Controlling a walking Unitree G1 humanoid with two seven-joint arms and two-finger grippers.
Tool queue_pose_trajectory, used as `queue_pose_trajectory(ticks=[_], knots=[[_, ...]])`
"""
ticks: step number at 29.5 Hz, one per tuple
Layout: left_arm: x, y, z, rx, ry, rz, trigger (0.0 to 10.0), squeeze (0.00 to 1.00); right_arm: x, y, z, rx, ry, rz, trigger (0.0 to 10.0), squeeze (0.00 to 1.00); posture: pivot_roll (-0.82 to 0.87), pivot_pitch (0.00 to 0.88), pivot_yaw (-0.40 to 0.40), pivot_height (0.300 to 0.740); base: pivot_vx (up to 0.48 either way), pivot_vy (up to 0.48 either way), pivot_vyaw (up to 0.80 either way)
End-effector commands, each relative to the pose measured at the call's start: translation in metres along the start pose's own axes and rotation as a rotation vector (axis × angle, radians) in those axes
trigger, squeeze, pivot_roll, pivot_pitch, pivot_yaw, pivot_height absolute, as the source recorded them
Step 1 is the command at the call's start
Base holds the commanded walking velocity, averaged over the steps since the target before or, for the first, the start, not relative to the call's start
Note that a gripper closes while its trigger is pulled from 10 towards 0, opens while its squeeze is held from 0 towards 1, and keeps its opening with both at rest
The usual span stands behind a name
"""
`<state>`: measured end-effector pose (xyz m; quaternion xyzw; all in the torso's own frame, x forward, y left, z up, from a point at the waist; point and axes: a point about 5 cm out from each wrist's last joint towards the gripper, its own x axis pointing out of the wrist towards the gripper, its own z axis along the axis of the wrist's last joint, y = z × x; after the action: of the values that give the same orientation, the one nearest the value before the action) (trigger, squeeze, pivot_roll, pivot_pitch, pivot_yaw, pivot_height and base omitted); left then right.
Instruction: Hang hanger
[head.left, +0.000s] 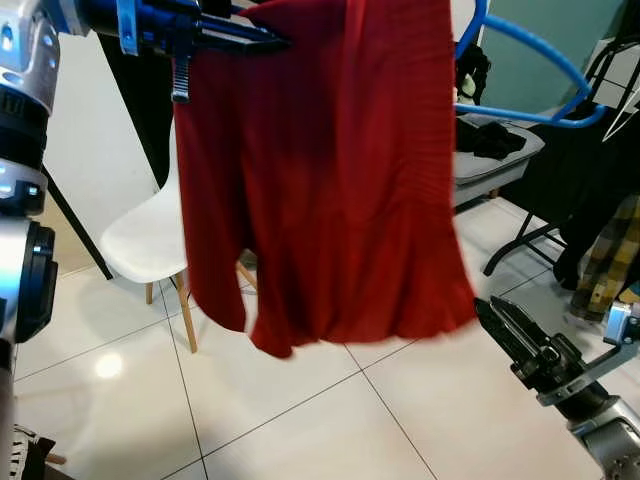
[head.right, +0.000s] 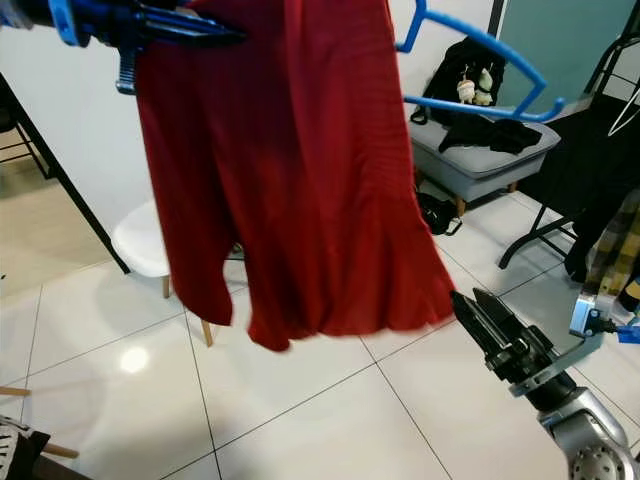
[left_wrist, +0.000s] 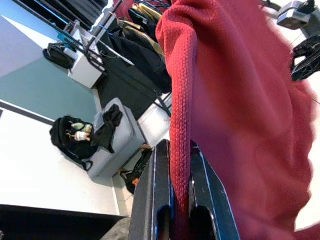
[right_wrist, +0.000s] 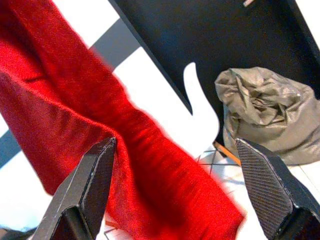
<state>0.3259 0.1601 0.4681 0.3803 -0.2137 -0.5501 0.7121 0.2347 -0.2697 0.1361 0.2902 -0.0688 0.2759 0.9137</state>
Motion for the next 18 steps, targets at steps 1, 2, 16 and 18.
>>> queue_pose_trajectory(ticks=[1,2,16,18], knots=[[-0.006,0.008,0.017,0.026,-0.062,0.027,4.0,0.00,0.003,0.002,0.001,-0.001,-0.021,0.013,10.0,0.00,0.01,0.016,0.088,0.740,0.000,0.000,0.00],[-0.006,0.010,0.022,0.027,-0.084,0.037,5.1,0.00,0.005,0.005,-0.002,0.001,-0.008,0.031,10.0,0.00,0.02,0.016,0.090,0.740,0.000,0.000,0.00],[-0.011,0.028,0.054,0.050,-0.209,0.145,9.0,0.00,0.008,0.036,-0.012,0.034,0.104,0.259,0.1,0.00,0.03,0.016,0.089,0.740,0.000,0.000,0.00],[-0.011,0.028,0.054,0.050,-0.209,0.145,9.0,0.00,0.008,0.036,-0.012,0.034,0.104,0.259,0.1,0.00,0.03,0.016,0.089,0.740,0.000,0.000,0.00]])
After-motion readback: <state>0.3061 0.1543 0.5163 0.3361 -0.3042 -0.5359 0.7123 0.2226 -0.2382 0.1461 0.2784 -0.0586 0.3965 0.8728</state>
